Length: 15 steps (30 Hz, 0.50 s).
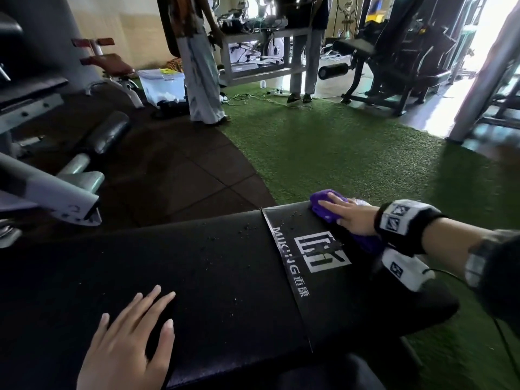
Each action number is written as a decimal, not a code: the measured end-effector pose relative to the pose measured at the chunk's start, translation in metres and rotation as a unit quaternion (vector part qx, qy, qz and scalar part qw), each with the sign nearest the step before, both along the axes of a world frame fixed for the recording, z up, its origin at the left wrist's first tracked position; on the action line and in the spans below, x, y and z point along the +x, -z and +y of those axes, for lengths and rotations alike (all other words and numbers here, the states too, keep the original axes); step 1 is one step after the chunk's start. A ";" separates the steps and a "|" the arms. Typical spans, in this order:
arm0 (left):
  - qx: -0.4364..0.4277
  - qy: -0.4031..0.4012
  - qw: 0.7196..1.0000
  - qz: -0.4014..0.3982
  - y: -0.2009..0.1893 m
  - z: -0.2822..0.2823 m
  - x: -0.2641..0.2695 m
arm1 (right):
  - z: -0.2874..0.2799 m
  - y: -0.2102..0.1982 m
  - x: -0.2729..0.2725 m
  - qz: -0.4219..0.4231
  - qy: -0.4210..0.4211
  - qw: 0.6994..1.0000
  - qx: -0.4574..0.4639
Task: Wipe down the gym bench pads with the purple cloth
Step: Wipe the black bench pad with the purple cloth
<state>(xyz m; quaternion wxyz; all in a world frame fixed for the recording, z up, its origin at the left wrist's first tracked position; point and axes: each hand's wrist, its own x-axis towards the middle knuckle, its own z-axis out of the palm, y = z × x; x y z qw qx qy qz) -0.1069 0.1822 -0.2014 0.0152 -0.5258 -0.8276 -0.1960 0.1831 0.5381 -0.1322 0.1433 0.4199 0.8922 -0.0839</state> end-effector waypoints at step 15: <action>0.000 0.000 1.000 0.003 0.000 0.001 -0.001 | 0.026 -0.006 0.018 0.003 0.063 0.997 0.034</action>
